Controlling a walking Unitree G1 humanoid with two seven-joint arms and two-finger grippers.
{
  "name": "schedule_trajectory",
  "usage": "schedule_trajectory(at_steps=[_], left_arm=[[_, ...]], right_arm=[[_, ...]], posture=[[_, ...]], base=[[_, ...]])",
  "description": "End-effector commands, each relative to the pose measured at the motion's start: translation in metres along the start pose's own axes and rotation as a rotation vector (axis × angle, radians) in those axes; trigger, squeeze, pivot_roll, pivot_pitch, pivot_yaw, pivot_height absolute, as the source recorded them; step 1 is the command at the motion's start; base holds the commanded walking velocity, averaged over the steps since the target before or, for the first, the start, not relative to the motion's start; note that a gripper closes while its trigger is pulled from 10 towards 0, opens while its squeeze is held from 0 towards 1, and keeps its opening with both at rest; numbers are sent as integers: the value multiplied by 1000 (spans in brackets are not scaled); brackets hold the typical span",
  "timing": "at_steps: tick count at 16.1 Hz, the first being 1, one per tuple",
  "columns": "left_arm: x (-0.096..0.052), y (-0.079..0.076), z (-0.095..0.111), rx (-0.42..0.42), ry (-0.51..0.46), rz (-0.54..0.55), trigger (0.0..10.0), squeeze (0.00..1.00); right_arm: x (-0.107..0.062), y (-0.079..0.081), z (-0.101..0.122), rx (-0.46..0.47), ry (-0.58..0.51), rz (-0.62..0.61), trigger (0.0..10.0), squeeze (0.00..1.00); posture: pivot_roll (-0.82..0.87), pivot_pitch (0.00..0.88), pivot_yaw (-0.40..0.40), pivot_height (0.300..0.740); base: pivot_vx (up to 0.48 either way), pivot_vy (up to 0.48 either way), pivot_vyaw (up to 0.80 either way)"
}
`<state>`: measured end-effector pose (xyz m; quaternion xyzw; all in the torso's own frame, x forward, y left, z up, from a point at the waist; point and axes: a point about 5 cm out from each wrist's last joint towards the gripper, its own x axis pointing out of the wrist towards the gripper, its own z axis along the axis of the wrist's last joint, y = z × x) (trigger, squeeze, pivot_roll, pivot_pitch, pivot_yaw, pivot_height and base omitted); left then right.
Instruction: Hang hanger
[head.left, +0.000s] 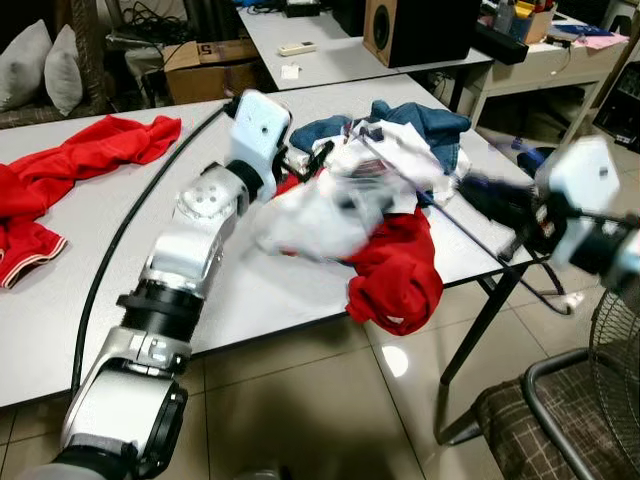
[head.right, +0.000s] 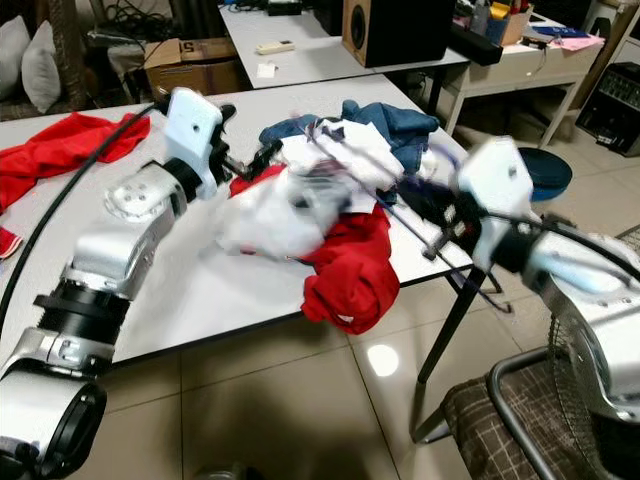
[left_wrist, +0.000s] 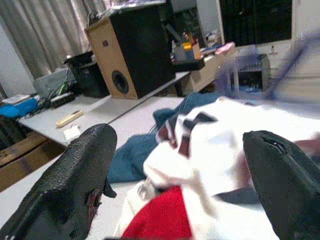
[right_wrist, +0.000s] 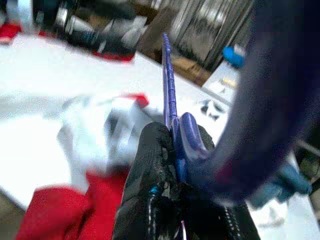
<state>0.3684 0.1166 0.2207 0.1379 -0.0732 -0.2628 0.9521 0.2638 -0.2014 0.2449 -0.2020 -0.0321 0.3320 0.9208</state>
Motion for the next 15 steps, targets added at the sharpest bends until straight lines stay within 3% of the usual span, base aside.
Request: schedule_trajectory(at_steps=[1,3,4,5,6,8,11,13,14,15], left_arm=[[-2,6,0,16,2,21,10000,1000],[-2,7,2,19,-3,21,10000,1000],[-5,7,-1,8,3,18,10000,1000],[-12,9,-10,-64,26,40,10000,851],[-18,13,-16,-124,44,85,10000,455],[-30,20,-24,-224,71,174,10000,459],[-59,21,-30,-218,99,289,10000,412],[-70,15,-32,-213,99,316,10000,380],[-80,4,-37,-212,112,324,10000,275],[-83,-1,-38,-204,120,321,10000,275]], right_arm=[[1,3,-6,10,37,19,10000,0],[-4,13,-26,-65,179,93,10000,0],[-4,10,-26,-44,167,52,10000,0],[-5,4,-24,16,134,-51,10000,0],[-7,4,-25,65,126,-102,10000,0],[-8,6,-26,155,93,-224,10000,0],[-10,10,-28,293,23,-515,10000,0],[-8,19,-29,305,19,-539,10000,0],[-3,32,-27,329,5,-516,10000,0],[-1,37,-25,320,3,-504,10000,0]], posture=[[-2,0,39,740],[1,0,37,740],[-1,0,41,740],[-5,0,44,740],[-9,0,46,740],[-10,0,44,740],[11,0,26,740],[8,0,33,740],[20,0,21,740],[25,0,17,740]], base=[[0,0,0],[0,0,0],[0,0,0],[0,0,0],[0,0,0],[0,0,0],[0,0,0],[0,0,0],[0,0,800],[0,0,800]])
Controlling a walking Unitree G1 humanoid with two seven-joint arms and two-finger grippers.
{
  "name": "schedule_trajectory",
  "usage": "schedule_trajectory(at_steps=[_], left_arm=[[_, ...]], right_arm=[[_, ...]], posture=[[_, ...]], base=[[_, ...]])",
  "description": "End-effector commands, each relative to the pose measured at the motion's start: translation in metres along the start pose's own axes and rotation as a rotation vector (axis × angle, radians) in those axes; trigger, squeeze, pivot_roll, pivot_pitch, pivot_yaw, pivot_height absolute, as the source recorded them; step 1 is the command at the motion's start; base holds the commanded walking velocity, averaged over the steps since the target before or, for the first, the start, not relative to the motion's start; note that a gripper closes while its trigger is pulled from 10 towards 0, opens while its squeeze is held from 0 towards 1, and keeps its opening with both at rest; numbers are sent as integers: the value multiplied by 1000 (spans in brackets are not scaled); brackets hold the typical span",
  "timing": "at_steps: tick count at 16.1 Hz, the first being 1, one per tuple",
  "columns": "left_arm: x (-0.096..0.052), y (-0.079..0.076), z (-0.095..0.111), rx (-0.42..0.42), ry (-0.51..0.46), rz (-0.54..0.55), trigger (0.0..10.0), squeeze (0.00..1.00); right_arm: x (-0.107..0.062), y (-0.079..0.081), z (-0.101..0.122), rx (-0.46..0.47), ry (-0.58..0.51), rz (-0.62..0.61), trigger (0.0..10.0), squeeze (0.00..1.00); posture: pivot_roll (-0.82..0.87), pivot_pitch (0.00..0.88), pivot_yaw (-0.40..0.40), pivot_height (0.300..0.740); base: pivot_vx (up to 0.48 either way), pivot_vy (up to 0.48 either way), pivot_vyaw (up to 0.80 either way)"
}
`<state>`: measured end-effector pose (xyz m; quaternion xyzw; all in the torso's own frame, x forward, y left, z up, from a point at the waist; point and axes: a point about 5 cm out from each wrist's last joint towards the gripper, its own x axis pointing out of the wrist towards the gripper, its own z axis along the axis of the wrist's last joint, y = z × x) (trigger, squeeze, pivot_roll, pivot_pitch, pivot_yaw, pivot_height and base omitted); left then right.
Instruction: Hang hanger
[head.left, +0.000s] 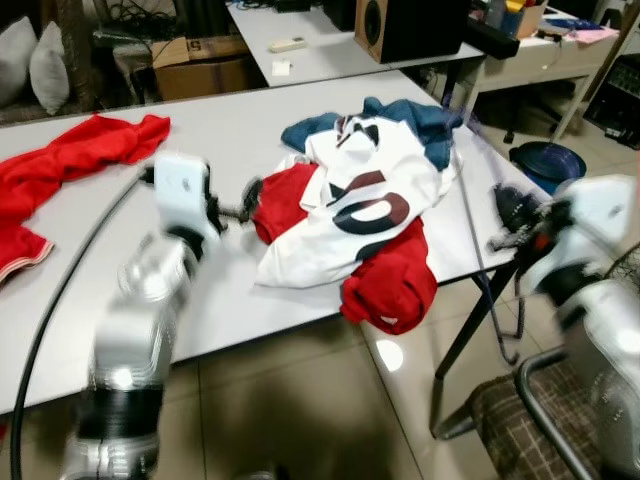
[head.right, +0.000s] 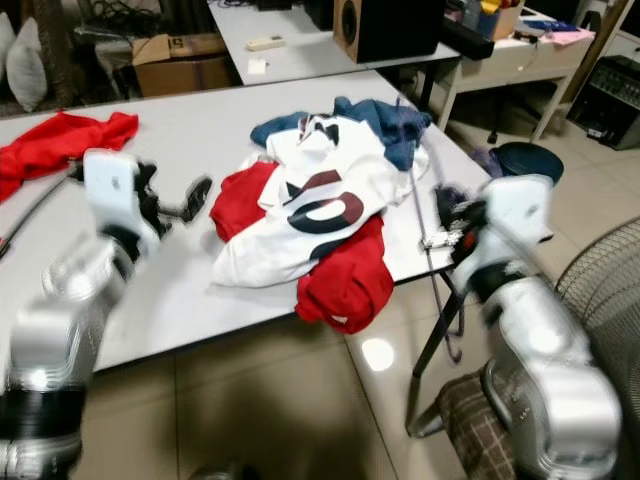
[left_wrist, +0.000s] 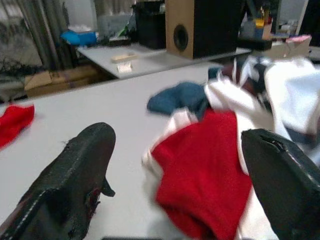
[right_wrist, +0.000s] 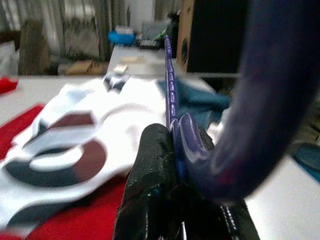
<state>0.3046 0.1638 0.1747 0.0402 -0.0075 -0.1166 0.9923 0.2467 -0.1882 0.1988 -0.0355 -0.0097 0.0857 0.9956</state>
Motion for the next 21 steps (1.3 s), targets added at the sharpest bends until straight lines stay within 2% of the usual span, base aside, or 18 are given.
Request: schedule_trajectory(at_steps=[1,3,6,7,9,14,16,19,21], left_arm=[[-1,-5,6,41,-12,-6,10000,227],[6,-8,17,80,-34,6,10000,220],[4,-7,14,48,-24,-13,10000,55],[7,-9,11,60,-1,-27,10000,47],[9,-14,12,66,-2,-39,10000,47],[10,-10,8,73,12,-24,10000,55],[14,-13,16,71,-5,-30,10000,55],[14,-13,13,88,6,-40,10000,55],[16,-14,14,85,4,-35,10000,55]], right_arm=[[3,8,10,-29,-45,1,10000,0],[13,11,4,-43,-35,-46,10000,0],[6,18,0,-51,-28,-79,10000,0],[2,18,-2,-60,-21,-99,10000,0],[0,18,-8,65,-5,-109,10000,0],[-2,14,-13,21,17,-149,10000,0],[3,7,-6,63,-26,-172,10000,0],[4,9,-11,85,-6,-152,10000,0],[3,9,-10,172,-40,-191,10000,0]], posture=[[54,0,0,740],[75,0,-3,740],[28,0,53,740],[27,0,58,740],[35,0,57,740],[16,0,57,740],[37,0,56,740],[36,0,61,740],[37,0,52,740]], base=[[0,0,800],[0,0,800],[0,0,800],[0,0,800],[0,159,0],[0,389,0],[0,377,0],[0,359,0],[0,343,0]])
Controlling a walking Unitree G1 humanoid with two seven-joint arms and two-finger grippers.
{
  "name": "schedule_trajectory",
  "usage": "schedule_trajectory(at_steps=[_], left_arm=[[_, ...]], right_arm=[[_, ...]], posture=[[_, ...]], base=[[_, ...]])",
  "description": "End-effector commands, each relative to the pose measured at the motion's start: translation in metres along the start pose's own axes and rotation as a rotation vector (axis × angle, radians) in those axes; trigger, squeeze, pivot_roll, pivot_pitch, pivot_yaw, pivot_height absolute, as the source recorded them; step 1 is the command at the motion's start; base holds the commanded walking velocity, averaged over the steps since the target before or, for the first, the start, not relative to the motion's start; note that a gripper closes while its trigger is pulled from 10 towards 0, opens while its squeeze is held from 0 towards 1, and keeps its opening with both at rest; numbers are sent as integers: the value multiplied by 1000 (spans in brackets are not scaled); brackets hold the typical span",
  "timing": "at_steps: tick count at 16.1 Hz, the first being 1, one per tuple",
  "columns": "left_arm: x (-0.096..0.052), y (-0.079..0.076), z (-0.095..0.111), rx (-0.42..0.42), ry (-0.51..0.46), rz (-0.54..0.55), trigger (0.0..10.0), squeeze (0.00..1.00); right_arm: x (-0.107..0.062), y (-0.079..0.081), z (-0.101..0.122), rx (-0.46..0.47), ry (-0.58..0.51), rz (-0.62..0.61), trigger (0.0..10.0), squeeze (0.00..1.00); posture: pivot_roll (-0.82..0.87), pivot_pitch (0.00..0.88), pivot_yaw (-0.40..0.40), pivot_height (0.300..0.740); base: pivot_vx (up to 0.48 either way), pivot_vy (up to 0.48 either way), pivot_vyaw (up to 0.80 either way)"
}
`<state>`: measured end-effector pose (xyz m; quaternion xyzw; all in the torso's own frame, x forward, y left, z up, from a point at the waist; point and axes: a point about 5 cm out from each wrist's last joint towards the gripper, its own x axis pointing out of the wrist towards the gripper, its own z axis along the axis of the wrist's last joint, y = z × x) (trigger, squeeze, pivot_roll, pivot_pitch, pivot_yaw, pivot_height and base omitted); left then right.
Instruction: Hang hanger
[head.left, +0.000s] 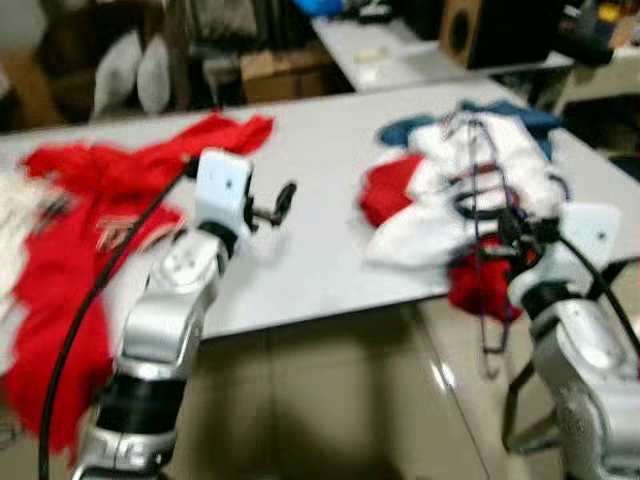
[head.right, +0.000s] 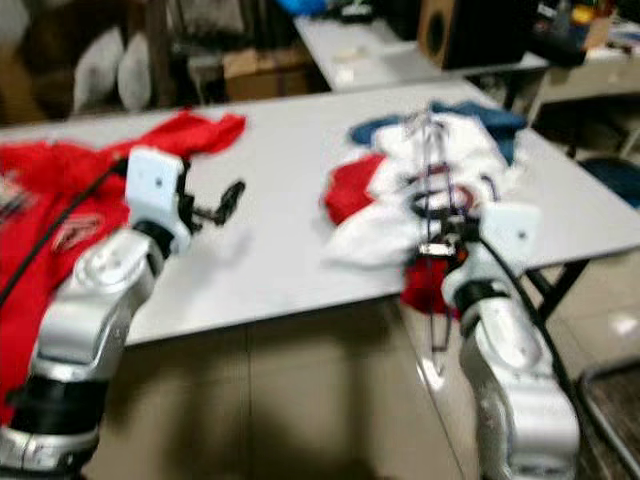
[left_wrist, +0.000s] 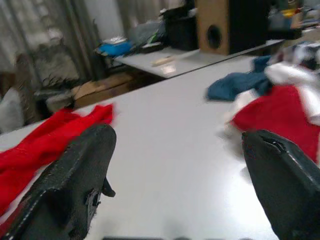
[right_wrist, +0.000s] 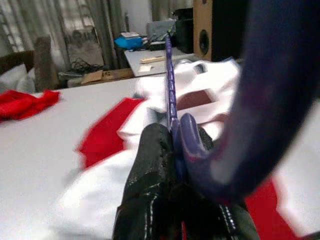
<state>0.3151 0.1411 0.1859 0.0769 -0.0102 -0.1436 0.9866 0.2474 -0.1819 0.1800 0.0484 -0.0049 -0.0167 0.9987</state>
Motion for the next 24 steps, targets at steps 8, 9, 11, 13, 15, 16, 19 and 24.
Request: schedule_trajectory(at_steps=[8,9,11,13,15,16,19,24], left_arm=[[-1,3,-2,9,13,16,10000,55],[-2,2,-3,7,15,16,10000,55],[-2,0,-3,-1,15,17,10000,55],[-3,-2,-4,-7,15,21,10000,55],[-6,-1,-7,-13,21,29,10000,55],[-6,-2,-7,-14,22,30,10000,55],[-7,-1,-8,-14,24,32,10000,55],[-11,2,-14,-32,33,70,10000,59]], right_arm=[[4,-2,7,-24,-30,-10,10000,0],[4,-2,9,-14,-51,-20,10000,0],[3,0,8,42,-35,7,10000,0],[3,-3,8,52,-47,-22,10000,0],[4,-5,11,43,-83,-23,10000,0],[5,-6,11,22,-81,-48,10000,0],[5,-5,10,89,-87,-52,10000,0],[2,16,-3,39,28,193,10000,0]], posture=[[28,0,46,740],[27,0,45,740],[26,0,34,740],[25,0,27,740],[27,0,19,740],[27,0,19,740],[28,0,17,740],[39,0,-21,740]], base=[[0,326,0],[0,311,0],[0,302,0],[0,300,0],[0,292,0],[0,281,0],[0,277,0],[0,280,0]])
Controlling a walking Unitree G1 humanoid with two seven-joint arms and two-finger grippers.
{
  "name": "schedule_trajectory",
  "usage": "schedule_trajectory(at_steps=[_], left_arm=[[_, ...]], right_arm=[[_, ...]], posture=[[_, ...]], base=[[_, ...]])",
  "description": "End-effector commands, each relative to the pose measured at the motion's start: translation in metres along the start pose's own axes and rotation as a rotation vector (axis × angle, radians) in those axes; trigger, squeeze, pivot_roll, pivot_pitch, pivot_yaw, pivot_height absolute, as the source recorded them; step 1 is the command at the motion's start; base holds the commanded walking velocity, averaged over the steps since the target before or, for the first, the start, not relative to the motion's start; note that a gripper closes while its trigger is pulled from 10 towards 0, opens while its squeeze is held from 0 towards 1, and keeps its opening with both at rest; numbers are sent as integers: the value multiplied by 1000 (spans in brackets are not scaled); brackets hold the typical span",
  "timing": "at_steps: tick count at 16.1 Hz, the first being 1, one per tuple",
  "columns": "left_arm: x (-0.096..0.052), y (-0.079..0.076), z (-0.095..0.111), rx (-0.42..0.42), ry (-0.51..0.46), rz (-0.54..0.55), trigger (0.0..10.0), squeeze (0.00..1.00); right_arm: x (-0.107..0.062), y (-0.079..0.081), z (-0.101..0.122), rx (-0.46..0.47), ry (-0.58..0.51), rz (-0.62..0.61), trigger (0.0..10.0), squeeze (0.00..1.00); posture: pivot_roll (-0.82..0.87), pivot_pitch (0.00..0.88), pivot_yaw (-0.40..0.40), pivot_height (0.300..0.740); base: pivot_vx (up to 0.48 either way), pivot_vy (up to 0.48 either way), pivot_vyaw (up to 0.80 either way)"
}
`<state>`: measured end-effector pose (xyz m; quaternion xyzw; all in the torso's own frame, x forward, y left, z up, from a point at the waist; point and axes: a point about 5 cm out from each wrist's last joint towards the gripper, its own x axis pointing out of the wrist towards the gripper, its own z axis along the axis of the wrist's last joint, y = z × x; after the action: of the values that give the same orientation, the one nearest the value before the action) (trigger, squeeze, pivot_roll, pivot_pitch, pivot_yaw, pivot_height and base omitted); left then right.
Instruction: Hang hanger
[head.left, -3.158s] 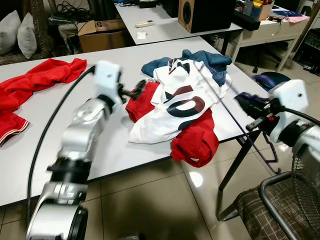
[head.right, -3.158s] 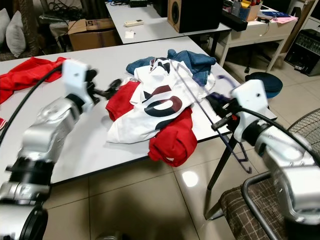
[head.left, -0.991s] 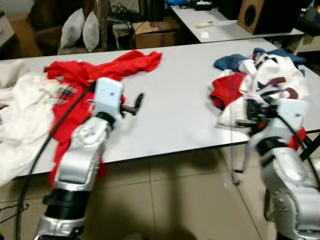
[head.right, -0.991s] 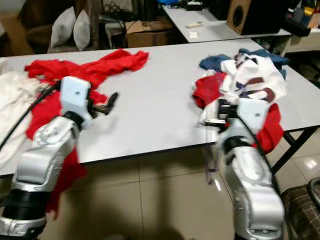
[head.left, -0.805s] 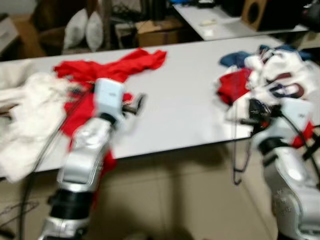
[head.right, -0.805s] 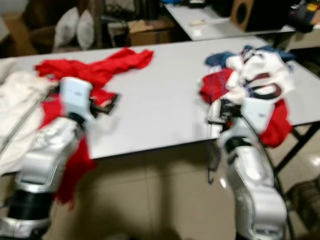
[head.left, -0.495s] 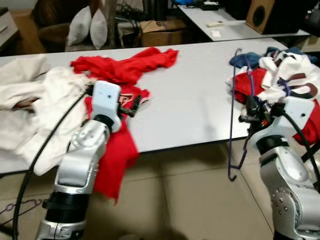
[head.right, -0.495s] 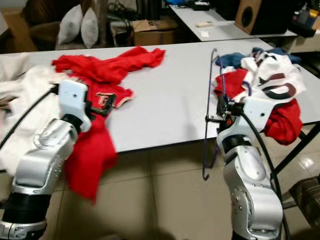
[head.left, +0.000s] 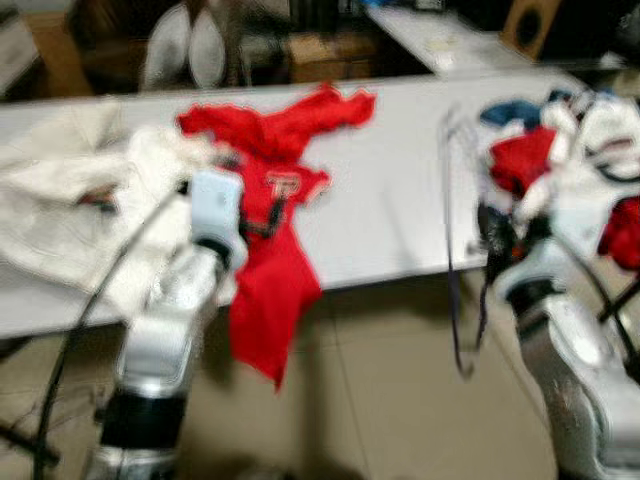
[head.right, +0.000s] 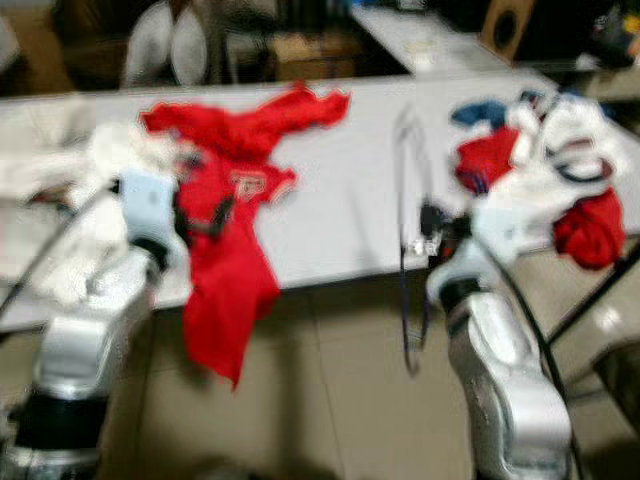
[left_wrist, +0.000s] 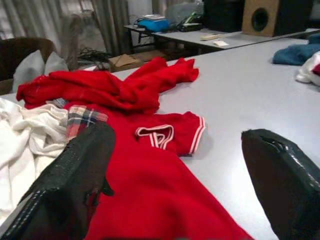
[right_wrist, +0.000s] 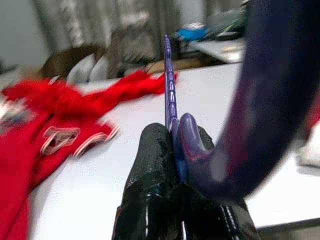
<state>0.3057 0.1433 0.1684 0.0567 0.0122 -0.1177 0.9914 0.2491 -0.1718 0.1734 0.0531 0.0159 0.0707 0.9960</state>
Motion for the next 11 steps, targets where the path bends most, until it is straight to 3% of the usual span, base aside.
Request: schedule_trajectory(at_steps=[1,4,5,9,11], left_arm=[[-4,6,1,-1,-12,35,10000,55],[-11,6,-2,-25,-9,48,10000,47],[-18,5,-8,-1,10,55,10000,55],[-20,6,-10,-6,5,54,10000,63],[-17,3,-11,-26,-7,32,10000,78]], right_arm=[[-1,7,-5,-11,45,52,10000,0],[-2,3,-12,-33,98,47,10000,0],[2,-3,-16,1,99,-3,10000,0],[-2,-6,-28,-7,165,-60,10000,0],[-9,-16,-30,-130,180,-111,10000,0]], posture=[[54,0,-42,740],[67,0,-61,740],[103,0,-91,740],[82,0,-74,740],[58,0,-53,740]], base=[[0,0,0],[0,0,0],[0,0,0],[0,0,0],[0,0,0]])
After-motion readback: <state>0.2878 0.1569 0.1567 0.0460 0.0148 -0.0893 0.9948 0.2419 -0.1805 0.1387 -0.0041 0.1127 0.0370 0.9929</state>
